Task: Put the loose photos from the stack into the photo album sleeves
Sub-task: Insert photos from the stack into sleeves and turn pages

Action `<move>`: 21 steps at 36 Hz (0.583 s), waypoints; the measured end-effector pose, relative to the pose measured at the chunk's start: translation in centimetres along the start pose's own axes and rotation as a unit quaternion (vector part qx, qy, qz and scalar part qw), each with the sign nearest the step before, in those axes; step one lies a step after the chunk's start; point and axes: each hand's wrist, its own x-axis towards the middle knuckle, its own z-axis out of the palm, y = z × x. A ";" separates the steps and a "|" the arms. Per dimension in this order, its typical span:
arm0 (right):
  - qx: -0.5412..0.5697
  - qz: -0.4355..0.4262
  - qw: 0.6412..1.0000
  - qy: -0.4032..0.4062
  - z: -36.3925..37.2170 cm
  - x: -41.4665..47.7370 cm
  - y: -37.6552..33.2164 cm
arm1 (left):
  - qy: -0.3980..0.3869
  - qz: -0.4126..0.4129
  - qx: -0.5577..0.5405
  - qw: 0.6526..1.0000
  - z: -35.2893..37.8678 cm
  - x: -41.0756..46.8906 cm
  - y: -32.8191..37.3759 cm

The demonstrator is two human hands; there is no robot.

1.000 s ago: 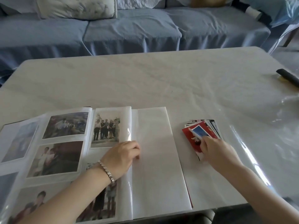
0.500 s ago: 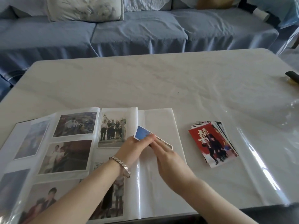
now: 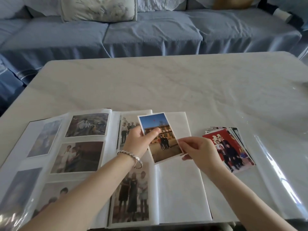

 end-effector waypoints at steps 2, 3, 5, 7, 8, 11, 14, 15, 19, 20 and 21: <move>0.032 0.000 0.999 0.014 0.1 0.1 0.0 | -0.009 -0.005 0.035 0.999 0.3 0.0 -0.1; 0.035 -0.001 0.999 0.021 0.1 0.2 0.1 | 0.000 -0.004 0.053 0.999 0.4 0.1 -0.2; 0.007 -0.012 0.999 0.046 0.0 0.1 0.7 | 0.041 0.008 0.084 0.996 0.5 0.5 -0.2; -0.113 -0.037 0.989 0.084 -0.3 -0.1 1.7 | 0.101 0.024 0.115 0.988 0.4 1.0 -0.2; -0.171 -0.050 0.980 0.094 -0.4 -0.3 2.2 | 0.129 0.037 0.125 0.983 0.3 1.3 -0.1; -0.267 -0.044 0.961 0.054 -0.4 -0.8 3.8 | 0.186 0.069 0.137 0.971 0.0 2.1 0.0; -0.345 -0.020 0.938 0.013 0.2 -1.4 5.1 | 0.203 0.092 0.168 0.960 -0.1 2.7 0.0; -0.361 -0.023 0.932 0.012 0.4 -1.5 5.4 | 0.204 0.099 0.181 0.957 0.0 2.9 -0.1; -0.369 -0.032 0.929 0.024 0.8 -1.6 5.8 | 0.206 0.129 0.229 0.943 0.1 3.3 -0.1; -0.369 -0.032 0.928 0.025 0.8 -1.6 5.9 | 0.203 0.139 0.241 0.939 0.2 3.4 -0.1; -0.370 -0.032 0.928 0.024 0.8 -1.6 5.9 | 0.198 0.147 0.253 0.936 0.3 3.4 -0.1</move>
